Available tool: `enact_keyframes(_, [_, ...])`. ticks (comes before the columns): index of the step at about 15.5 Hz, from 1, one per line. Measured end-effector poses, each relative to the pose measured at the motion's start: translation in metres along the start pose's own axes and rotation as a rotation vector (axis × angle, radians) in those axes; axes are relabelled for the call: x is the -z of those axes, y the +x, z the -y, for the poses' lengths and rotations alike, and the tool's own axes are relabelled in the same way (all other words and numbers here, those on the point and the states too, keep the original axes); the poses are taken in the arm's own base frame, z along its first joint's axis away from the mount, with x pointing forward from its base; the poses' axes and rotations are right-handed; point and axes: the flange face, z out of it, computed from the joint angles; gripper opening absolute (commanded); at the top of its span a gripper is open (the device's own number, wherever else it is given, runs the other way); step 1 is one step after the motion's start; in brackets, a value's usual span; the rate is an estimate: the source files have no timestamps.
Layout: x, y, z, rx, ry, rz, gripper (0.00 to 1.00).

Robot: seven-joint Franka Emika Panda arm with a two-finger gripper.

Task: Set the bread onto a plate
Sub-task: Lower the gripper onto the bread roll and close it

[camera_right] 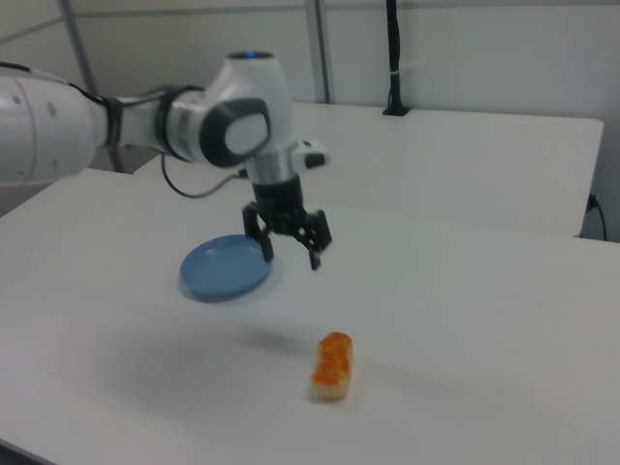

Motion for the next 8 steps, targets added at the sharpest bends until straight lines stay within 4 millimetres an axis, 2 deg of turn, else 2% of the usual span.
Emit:
enact_keyframes(4, [-0.053,-0.006,-0.031,0.086,-0.022,0.034,1.0])
enact_keyframes(8, [-0.094,-0.022,-0.049,0.161,-0.043,0.036,1.0])
